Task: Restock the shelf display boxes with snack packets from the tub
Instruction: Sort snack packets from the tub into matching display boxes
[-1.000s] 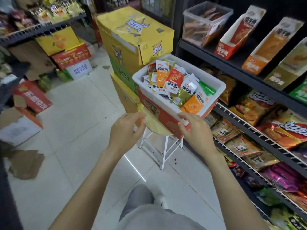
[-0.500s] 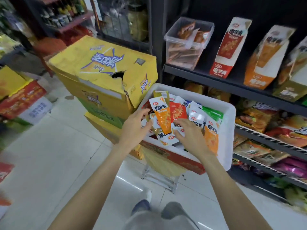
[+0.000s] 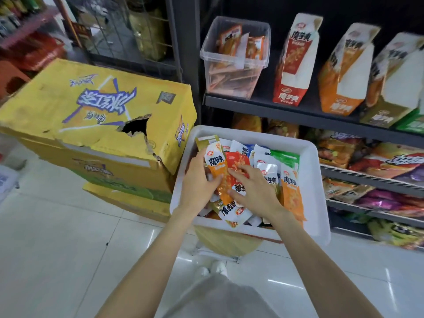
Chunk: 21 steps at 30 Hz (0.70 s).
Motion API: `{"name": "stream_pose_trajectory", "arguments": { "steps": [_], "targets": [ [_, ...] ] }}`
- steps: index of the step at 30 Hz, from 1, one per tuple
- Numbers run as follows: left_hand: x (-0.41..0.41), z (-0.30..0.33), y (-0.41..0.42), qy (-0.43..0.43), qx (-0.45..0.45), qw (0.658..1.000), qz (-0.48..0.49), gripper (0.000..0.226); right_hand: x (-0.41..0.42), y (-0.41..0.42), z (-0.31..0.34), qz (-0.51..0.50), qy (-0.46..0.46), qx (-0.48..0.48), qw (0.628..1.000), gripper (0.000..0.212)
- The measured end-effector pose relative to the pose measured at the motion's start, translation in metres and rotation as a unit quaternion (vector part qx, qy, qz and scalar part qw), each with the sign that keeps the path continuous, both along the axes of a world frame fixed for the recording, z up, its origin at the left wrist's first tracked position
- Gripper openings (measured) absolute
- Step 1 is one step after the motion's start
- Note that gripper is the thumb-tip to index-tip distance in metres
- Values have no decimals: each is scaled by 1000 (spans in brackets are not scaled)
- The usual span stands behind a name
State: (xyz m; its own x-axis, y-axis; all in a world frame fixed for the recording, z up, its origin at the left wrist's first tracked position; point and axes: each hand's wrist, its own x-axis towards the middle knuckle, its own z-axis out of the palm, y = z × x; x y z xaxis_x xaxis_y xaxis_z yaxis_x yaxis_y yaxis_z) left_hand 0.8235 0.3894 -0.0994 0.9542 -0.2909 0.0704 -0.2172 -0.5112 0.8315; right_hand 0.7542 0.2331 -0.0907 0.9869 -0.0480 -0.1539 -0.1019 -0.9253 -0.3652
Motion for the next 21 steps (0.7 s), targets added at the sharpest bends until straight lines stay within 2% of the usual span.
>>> {"name": "stream_pose_trajectory", "arguments": {
  "steps": [3,6,8,10,14,17,19,21],
  "targets": [
    [-4,3,-2,38,-46,998,-11,88,2,-1,-1,1,-7,-7,1000,61],
    [4,20,7,68,-66,995,19,92,-1,-2,0,12,2,-9,1000,61],
    [10,41,16,64,-64,995,31,78,-3,-3,1,6,9,28,1000,58],
    [13,60,23,52,-80,995,20,57,-6,-4,10,-33,-22,105,994,55],
    [13,84,23,62,-85,993,-60,26,-18,-9,54,-147,-140,257,945,59],
    [4,95,6,78,-83,980,-160,26,-35,-22,90,-183,-179,373,892,66],
    [-4,100,-11,67,-66,973,-213,25,-48,-34,104,-184,-173,376,891,62],
    [-15,107,-31,56,-61,966,-245,28,-62,-48,111,-174,-173,348,905,46]
  ]
}}
